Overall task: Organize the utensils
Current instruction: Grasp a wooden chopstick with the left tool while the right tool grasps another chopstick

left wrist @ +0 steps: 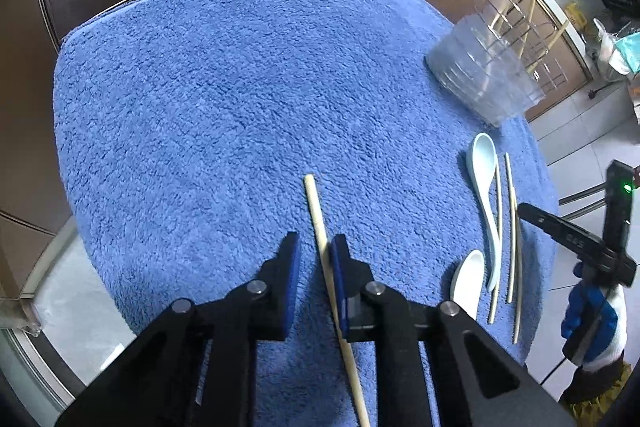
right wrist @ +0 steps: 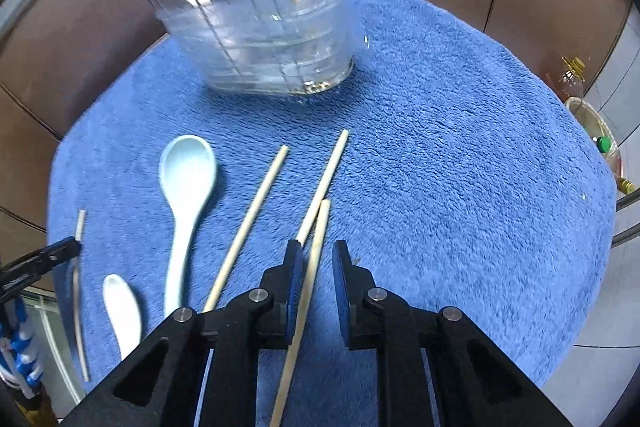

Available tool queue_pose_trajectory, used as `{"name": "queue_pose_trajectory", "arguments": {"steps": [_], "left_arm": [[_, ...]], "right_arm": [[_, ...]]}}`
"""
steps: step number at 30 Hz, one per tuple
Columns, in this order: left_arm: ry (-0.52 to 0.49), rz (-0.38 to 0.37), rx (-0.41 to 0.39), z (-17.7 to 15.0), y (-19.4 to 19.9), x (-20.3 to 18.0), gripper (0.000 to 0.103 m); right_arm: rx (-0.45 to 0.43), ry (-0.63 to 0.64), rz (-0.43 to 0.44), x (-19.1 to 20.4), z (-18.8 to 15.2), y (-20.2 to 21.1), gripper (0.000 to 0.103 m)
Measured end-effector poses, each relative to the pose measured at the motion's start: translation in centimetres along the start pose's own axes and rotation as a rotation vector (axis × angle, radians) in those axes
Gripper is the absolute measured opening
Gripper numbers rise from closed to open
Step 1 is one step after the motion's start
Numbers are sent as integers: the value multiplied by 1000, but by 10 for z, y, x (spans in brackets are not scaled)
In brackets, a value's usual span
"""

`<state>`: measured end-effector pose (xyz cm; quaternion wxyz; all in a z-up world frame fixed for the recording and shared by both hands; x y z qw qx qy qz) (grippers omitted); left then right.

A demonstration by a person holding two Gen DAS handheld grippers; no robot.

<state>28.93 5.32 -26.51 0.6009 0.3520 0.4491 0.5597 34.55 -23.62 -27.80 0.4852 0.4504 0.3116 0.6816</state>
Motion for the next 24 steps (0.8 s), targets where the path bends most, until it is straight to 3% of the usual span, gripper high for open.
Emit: {"name": "queue_pose_trajectory", "arguments": {"steps": [13,24], "left_arm": [[-21,-3,-1,-1,2,-1,13],[-121,134,82,9,-6,-22,13]], "right_arm": [[89,37,-79,-11,10,-10,9],[78,-13,-13,-28,10,-7,11]]}}
Point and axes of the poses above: each gripper's, at about its wrist camera, not at the fingertips, and y roughly against the way its jaws point, x to its left, z to its top, the point moved 3 cm from there along -y, roughly the way its jaws point, and after that the axes turned 13 degrees about z, right-handed, at the moved point
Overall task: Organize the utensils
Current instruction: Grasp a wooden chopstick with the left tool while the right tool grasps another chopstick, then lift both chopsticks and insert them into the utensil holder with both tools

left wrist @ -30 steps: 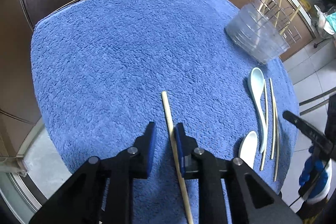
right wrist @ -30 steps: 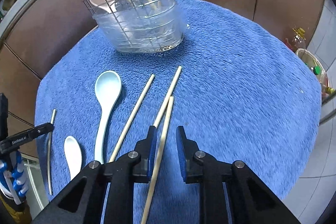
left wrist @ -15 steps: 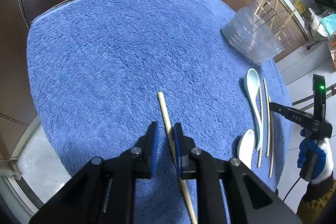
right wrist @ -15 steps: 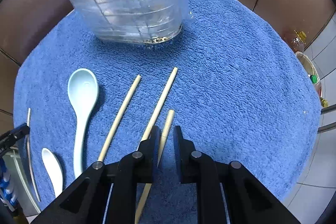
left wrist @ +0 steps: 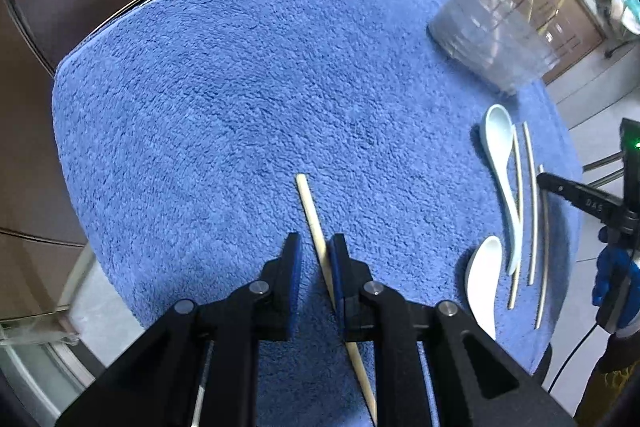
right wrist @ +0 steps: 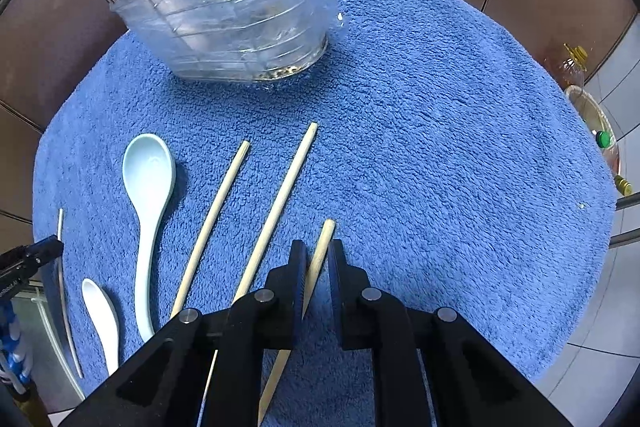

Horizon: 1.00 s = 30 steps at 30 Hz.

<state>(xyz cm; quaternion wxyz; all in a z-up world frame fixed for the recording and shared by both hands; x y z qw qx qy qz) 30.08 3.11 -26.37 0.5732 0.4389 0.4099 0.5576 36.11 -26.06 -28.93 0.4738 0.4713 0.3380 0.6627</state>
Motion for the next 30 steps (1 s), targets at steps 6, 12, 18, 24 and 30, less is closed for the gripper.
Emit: {"name": "queue_pose_trajectory", "arguments": {"steps": [6,12,18,24,30], "left_arm": [[-15,77,0,0,0,-12,13],[-8,111,15,0,-1,-15,13],[6,120,10,1,1,-19,7],[20,86,-76,-9,18,-25,5],[32,10,-228,-19,57,-25,4]], "right_arm": [[-63,-18,62,-6,-7,10,8],[-160,-7,143,-8,-32,52,7],[-255,53,185,6,-54,99,6],[-335,95,225,33,-66,129,6],[-391,132,241,55,-81,144,7]]}}
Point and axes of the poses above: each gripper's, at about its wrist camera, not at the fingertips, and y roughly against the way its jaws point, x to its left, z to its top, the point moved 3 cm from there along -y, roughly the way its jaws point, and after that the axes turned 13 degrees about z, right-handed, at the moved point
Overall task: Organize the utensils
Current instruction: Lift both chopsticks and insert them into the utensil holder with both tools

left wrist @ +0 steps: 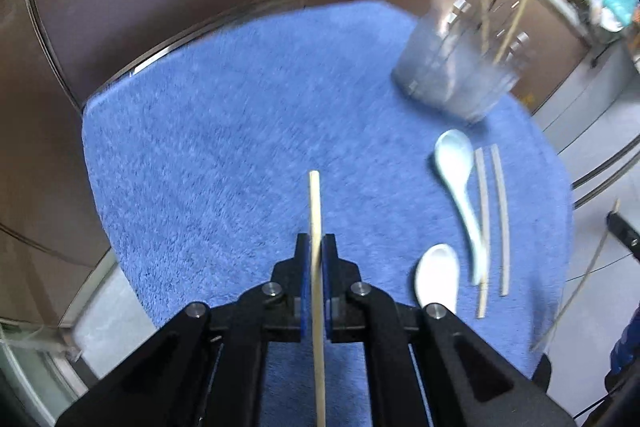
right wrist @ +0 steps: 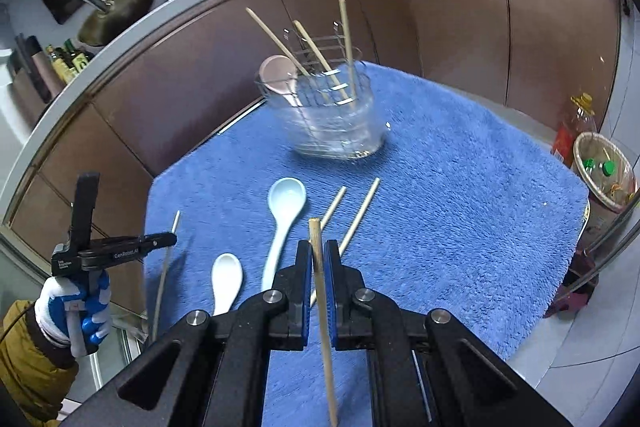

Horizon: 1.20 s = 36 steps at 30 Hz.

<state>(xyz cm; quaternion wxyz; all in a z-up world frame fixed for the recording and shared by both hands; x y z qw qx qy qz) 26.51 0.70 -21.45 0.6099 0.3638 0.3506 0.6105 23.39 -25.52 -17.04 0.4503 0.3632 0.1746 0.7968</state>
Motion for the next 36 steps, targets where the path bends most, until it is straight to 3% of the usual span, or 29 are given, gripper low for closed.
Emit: {"name": "queue_pose_trajectory", "arguments": {"steps": [8,20,29,36], "left_arm": [[16,-43,-137,3,44,10,5],[-22,-113,-319,42,103,-26,5],[78,-236,-496,129,147,-48,4],[215,-266,-623,210,146,-73,5]], "right_arm": [[-50,27,11,19,-4,22,6],[-156,91,38,34,32,46,6],[-329,122,75,36,99,77,6],[-439,158,57,32,149,74,6]]}}
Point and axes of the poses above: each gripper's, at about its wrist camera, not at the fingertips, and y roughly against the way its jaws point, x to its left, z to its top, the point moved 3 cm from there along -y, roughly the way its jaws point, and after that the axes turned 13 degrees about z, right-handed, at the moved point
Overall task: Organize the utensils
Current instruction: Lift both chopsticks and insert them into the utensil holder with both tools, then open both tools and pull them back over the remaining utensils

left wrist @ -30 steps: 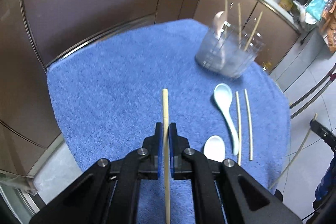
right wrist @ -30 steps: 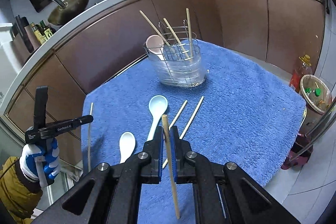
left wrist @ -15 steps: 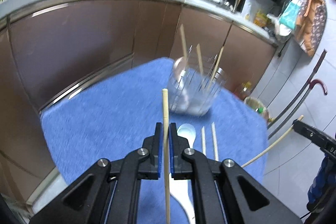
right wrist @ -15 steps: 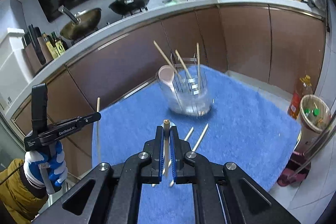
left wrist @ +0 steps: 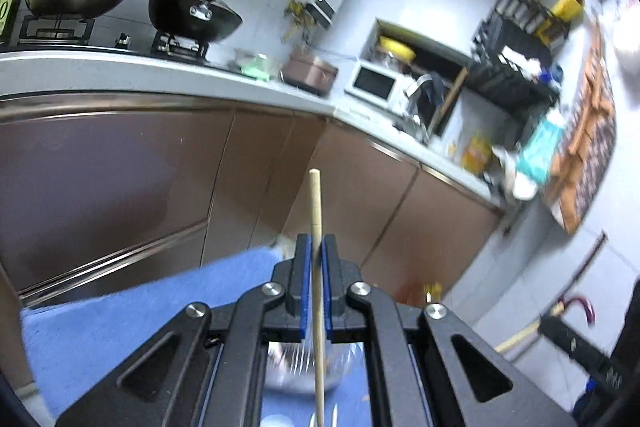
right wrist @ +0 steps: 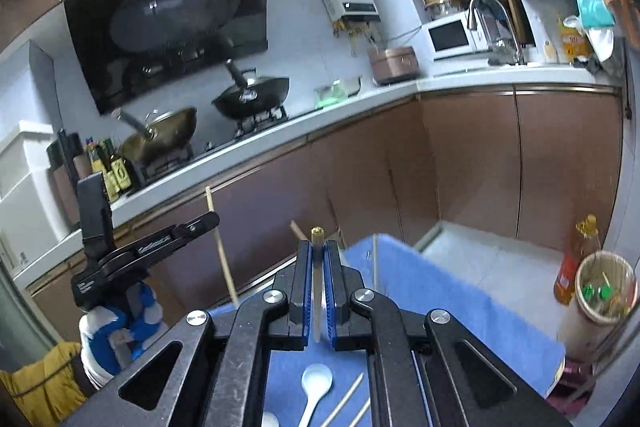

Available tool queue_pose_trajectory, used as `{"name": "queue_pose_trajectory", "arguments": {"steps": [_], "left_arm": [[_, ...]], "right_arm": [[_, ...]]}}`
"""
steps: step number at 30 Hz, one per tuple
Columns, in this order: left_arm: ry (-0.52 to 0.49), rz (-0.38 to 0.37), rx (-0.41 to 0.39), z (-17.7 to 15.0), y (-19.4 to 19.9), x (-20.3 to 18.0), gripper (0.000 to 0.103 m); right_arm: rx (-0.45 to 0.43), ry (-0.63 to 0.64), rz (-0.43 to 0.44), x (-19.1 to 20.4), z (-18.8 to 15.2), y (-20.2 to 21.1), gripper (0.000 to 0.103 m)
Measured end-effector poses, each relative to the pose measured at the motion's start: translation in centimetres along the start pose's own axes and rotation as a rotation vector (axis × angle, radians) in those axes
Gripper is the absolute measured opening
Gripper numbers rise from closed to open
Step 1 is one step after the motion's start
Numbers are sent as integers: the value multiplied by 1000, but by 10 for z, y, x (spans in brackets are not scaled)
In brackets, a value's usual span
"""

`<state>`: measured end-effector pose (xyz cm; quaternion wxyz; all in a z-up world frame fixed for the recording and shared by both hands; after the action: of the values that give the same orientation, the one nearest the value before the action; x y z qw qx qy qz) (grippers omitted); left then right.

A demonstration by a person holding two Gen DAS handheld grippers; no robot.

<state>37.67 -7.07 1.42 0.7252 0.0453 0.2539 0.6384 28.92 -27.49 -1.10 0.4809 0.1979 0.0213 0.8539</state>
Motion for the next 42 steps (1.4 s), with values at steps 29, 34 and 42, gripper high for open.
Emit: {"name": "queue_pose_trajectory", "arguments": {"steps": [29,34,42], "left_arm": [[-100,132,-104,-49,-50,-4,37],[-139,136,-94,-46,-8,5,41],[-189,149,-37,-54,65,28,45]], "right_arm": [[55,-7,-136,-43,-42,-59,20],[23,-11,-123,-22,-42,-29,20],[-14,-4,-81,20,-53,22,21]]}}
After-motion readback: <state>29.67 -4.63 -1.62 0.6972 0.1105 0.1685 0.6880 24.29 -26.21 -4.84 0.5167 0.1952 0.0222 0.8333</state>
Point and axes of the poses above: each gripper's, at about its wrist camera, not at the fingertips, and y roughly against the way its jaws point, x to its left, z to its top, the point moved 3 cm from there along -y, roughly the way its jaws point, and after that the axes turned 13 degrees about z, right-handed, at the moved point
